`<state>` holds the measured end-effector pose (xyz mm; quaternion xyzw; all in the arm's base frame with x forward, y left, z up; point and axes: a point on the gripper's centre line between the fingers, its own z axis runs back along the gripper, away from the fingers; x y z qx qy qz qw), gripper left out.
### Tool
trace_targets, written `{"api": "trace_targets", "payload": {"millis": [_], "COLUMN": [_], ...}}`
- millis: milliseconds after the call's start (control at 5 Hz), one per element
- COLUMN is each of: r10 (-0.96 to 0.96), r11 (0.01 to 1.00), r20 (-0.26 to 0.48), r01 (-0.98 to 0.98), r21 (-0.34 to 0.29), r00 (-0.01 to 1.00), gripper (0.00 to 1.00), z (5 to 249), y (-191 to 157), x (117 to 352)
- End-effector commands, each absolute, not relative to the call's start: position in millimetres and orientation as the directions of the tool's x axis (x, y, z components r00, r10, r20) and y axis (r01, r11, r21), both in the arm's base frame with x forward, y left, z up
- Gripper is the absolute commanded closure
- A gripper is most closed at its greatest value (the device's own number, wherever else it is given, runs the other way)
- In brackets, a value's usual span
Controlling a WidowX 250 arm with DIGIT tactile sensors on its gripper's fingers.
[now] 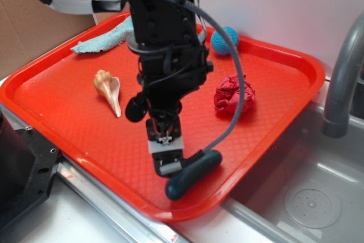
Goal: Grab the plastic pickle.
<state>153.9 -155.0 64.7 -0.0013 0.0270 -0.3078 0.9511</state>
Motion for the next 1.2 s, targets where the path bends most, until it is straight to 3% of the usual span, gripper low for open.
{"api": "trace_targets", "payload": {"millis": [0, 400, 1000], "r10": [-0.359, -0.397, -0.381], "r11": [0.925, 0.906, 0.919], "r20": [0.050, 0.027, -0.030], "r01": [0.362, 0.397, 0.375], "r21": [-0.115, -0.147, -0.124], "r00": [0.932, 0.917, 0.924], "gripper": [0.00, 0.00, 0.00], "z": [54, 42, 37], "y": [-165, -186, -175], "x": [159, 172, 158]}}
